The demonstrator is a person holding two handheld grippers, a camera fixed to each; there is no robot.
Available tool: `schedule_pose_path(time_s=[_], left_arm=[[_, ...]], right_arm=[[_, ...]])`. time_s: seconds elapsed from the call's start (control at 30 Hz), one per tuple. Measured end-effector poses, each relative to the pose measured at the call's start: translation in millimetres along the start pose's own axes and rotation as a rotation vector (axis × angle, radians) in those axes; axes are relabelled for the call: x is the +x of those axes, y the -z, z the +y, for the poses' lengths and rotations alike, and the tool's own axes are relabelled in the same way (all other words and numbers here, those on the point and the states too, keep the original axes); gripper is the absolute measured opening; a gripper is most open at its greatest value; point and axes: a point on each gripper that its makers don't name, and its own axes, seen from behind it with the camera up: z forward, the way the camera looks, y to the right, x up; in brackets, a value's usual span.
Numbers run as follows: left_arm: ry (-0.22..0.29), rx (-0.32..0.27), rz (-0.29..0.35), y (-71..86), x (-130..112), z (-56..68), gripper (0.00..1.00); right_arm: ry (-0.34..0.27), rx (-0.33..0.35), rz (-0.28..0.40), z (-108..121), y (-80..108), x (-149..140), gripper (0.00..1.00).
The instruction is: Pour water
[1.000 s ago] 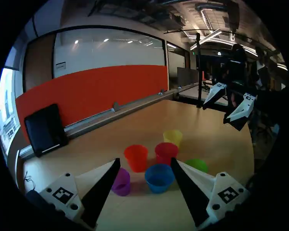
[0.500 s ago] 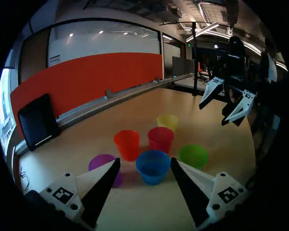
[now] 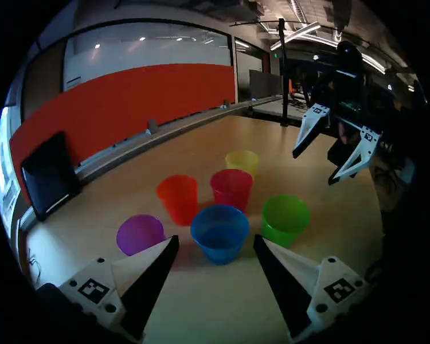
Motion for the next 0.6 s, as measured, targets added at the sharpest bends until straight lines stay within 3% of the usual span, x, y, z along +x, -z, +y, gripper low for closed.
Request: schedule_pose_path(time_s=[0.6], left_arm=[[-0.018, -0.028, -0.049, -21.4, -13.6, 3.5, 0.97]], right_arm=[[0.005, 0.025, -0.029, -5.6, -24.9, -10.7, 1.0]])
